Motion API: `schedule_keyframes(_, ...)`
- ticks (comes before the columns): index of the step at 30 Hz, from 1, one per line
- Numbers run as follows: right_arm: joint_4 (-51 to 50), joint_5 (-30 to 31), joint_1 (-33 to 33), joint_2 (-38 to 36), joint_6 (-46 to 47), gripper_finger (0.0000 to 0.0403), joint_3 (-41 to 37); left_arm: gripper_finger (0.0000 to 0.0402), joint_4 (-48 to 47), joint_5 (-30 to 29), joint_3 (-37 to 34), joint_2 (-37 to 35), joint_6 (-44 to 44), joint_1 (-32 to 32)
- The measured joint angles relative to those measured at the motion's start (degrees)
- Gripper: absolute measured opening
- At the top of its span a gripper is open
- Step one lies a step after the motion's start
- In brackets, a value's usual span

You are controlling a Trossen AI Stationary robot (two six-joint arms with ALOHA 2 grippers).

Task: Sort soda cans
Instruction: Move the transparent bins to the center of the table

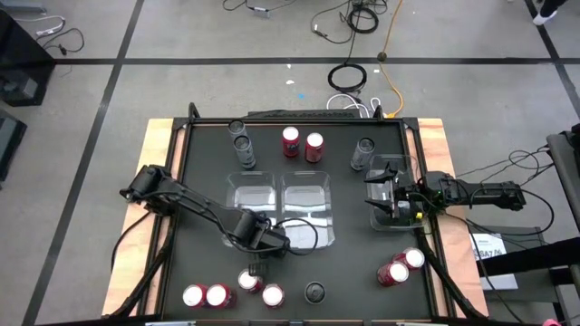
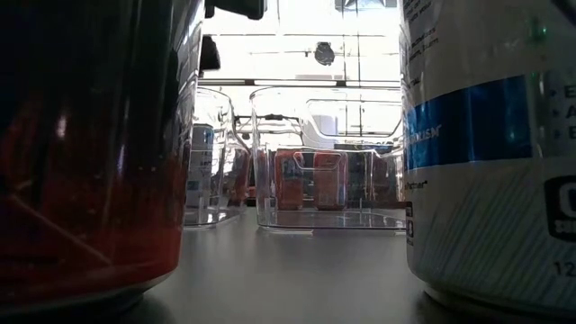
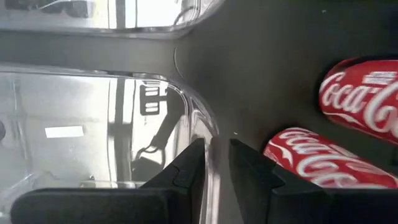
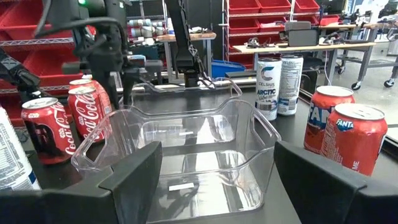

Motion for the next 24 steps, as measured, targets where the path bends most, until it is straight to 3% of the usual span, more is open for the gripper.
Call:
schedule_keyframes(7, 0.0, 0.0, 0.0, 0.0, 0.0, 0.0303, 0.0, 0.0082, -7.2, 0.0, 5.8, -0.1, 0.0, 0.3)
schedule_keyframes(24, 0.0, 0.0, 0.0, 0.0, 0.0, 0.0303, 0.0, 0.0082, -8.8, -2.6, 11.2, -0.2, 6.3, 2.6)
